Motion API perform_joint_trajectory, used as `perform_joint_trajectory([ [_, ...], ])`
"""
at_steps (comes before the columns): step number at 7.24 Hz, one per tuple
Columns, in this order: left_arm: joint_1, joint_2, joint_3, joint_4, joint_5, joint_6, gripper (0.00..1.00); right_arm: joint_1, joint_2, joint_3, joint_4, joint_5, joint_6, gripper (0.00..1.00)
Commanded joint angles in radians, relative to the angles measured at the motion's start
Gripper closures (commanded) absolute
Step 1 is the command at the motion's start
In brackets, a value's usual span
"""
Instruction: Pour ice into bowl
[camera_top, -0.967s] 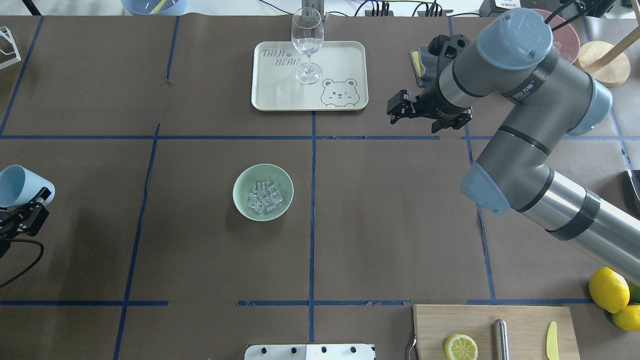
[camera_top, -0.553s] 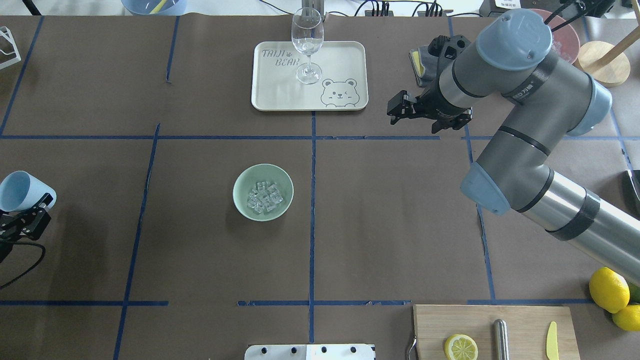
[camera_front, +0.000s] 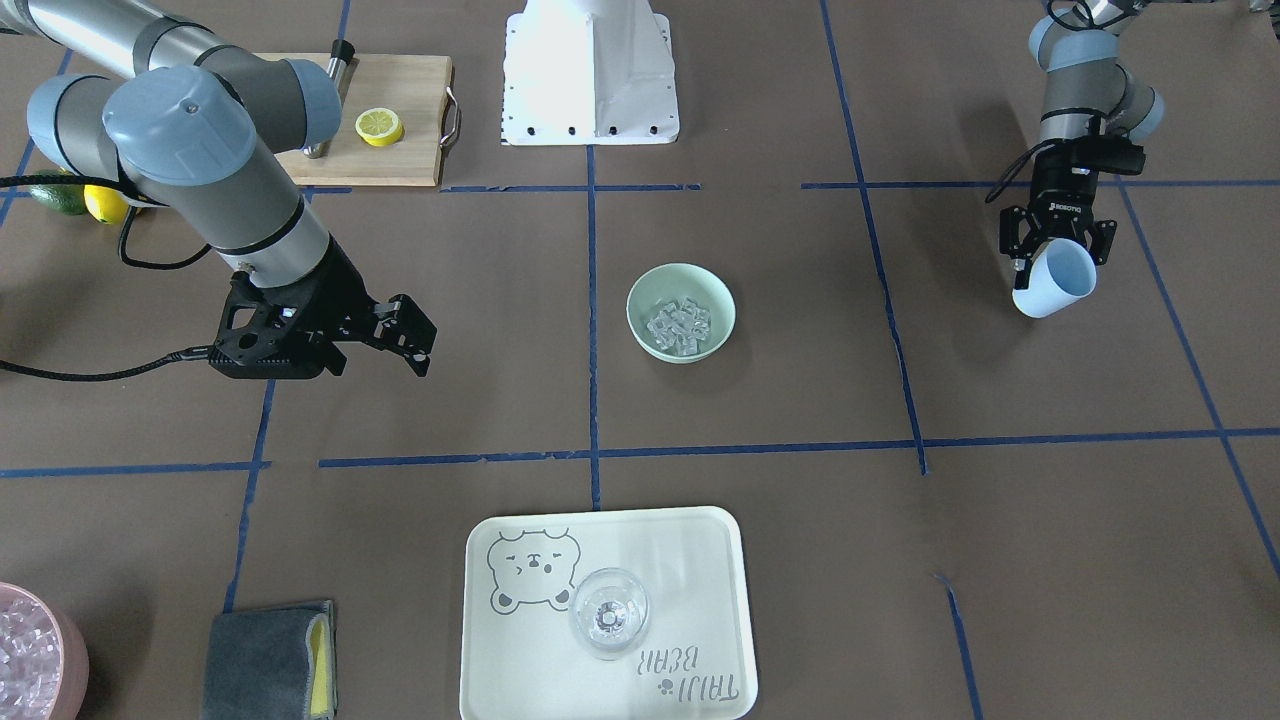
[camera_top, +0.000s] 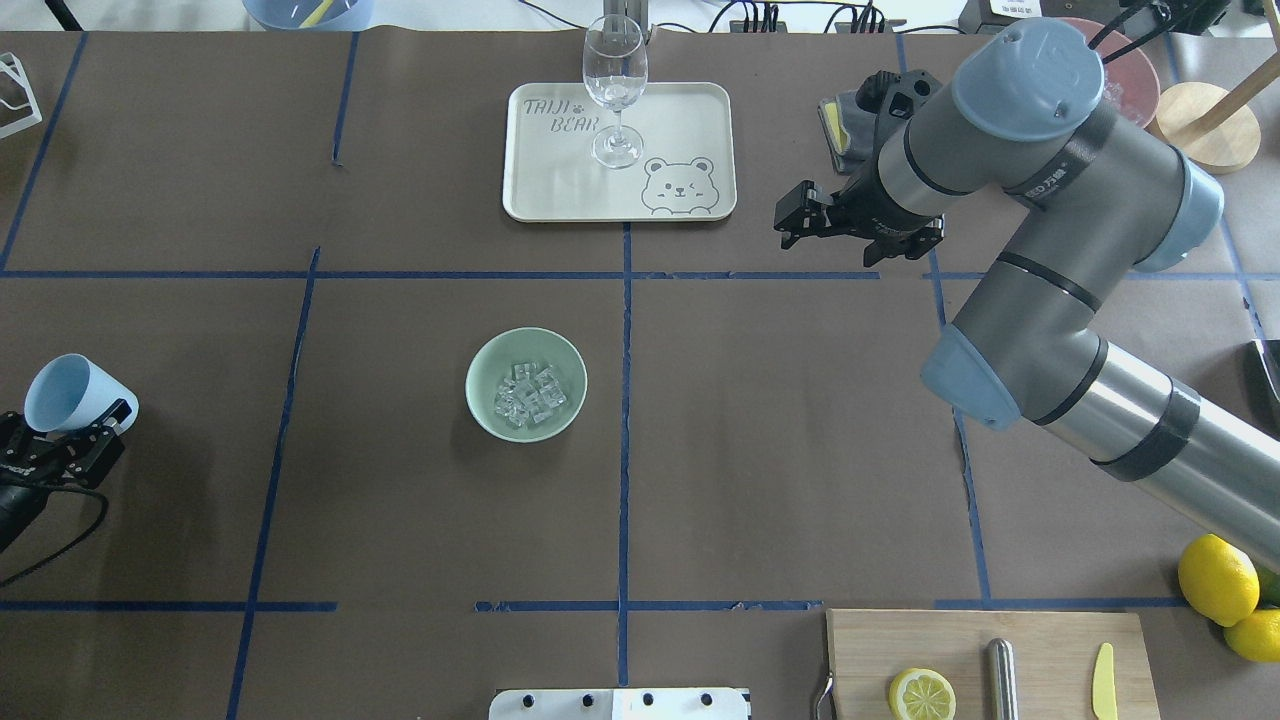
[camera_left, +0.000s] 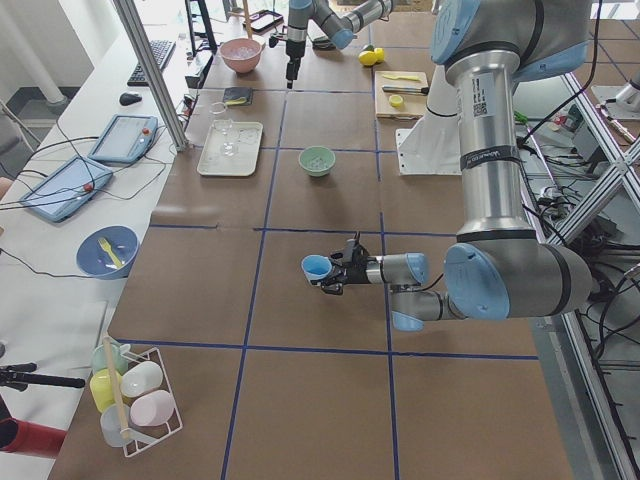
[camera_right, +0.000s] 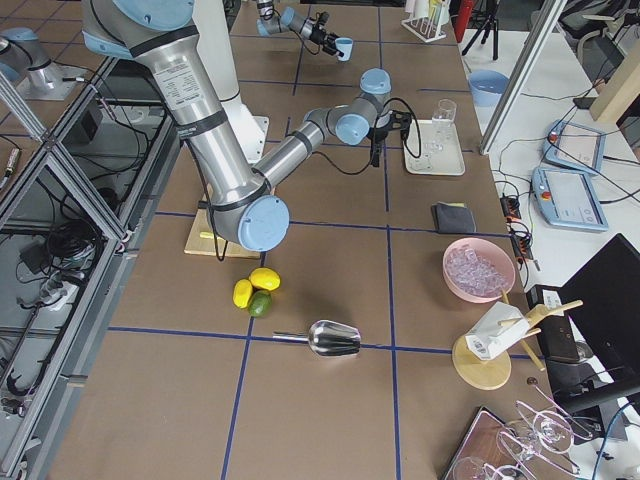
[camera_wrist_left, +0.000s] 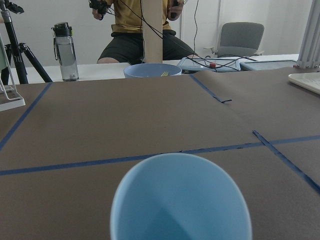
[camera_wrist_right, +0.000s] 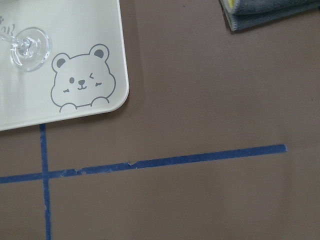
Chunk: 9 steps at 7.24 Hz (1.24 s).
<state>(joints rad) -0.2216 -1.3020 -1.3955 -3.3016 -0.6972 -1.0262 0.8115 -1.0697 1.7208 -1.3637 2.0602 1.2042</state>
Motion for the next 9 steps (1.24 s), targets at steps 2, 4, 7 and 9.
perform_joint_trajectory([
  [2, -0.011, 0.000, -0.002, -0.001, -0.036, -0.008, 0.81, 0.000, 0.001, 0.000, 0.000, 0.000, 0.000, 0.00],
  [4, -0.016, 0.001, -0.002, 0.000, -0.038, -0.006, 0.03, 0.000, 0.001, 0.000, 0.000, 0.000, 0.000, 0.00],
  [7, -0.037, 0.001, -0.010, 0.000, -0.080, -0.005, 0.00, -0.033, 0.002, 0.005, 0.000, -0.018, 0.020, 0.00],
  [9, -0.051, 0.013, -0.011, 0.004, -0.166, 0.006, 0.00, -0.098, 0.025, 0.005, 0.000, -0.081, 0.087, 0.00],
])
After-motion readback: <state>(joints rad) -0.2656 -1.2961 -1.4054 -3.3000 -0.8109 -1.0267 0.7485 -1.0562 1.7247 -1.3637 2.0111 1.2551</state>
